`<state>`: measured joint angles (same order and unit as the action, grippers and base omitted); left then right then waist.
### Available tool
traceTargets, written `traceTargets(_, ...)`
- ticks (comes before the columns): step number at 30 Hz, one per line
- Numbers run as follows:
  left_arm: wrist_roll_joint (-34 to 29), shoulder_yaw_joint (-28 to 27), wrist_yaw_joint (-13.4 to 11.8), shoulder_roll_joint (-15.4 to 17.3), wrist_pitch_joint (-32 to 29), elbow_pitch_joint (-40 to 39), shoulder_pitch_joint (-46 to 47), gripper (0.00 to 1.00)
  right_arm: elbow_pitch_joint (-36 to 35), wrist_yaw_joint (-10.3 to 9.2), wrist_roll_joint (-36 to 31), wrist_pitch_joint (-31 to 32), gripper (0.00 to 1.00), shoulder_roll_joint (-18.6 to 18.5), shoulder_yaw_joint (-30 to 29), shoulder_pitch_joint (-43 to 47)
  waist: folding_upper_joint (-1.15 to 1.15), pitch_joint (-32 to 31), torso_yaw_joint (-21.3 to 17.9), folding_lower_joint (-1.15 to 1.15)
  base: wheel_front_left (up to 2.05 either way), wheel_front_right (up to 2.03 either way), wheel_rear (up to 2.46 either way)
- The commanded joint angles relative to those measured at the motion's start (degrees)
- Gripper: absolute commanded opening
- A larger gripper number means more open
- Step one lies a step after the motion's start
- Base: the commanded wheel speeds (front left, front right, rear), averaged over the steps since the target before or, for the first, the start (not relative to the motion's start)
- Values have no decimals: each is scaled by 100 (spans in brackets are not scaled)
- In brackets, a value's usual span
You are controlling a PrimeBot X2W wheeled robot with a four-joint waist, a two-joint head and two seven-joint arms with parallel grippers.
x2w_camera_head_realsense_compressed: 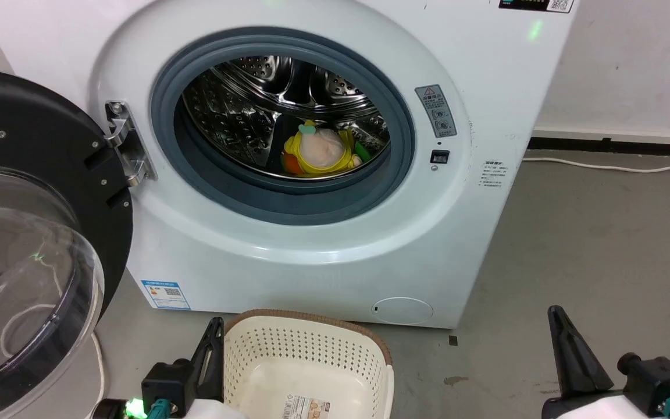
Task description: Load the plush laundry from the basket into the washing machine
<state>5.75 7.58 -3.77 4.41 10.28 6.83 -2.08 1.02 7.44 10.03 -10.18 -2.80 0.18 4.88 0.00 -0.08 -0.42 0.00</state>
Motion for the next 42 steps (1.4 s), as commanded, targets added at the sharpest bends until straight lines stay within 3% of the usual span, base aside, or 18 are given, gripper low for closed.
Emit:
traceTargets(1, -52, -47, 46, -15, -36, -51, 64, 0, -27, 1, -60, 22, 0, -3, -7, -90, 0, 0, 1, 0, 0, 0, 0)
traceTargets(42, -305, -391, 207, -82, -516, -357, 133, 0, -63, 3, -516, 504, 0, -5, -12, -282, 0, 4, 21, 0, 0, 0, 0)
